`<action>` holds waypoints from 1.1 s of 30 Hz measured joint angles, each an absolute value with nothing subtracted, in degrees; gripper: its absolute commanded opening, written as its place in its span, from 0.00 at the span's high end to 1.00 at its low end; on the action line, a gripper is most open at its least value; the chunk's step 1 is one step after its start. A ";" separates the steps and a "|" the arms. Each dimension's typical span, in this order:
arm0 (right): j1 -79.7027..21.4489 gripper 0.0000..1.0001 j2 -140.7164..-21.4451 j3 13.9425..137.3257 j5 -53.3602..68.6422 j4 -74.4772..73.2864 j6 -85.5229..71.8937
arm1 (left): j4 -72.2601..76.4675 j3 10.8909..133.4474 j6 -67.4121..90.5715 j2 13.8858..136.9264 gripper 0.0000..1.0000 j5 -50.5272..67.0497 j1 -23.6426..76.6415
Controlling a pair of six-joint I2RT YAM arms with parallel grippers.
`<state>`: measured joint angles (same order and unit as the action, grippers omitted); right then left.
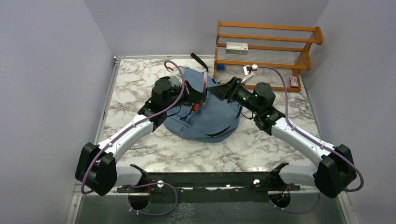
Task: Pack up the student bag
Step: Pick up the stationery from the center of the board.
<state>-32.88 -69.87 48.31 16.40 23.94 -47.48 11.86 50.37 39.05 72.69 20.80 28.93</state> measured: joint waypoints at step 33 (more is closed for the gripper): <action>-32.88 1.00 -71.57 49.98 8.43 13.96 -49.04 | 11.94 53.82 32.75 75.35 0.37 27.92 32.01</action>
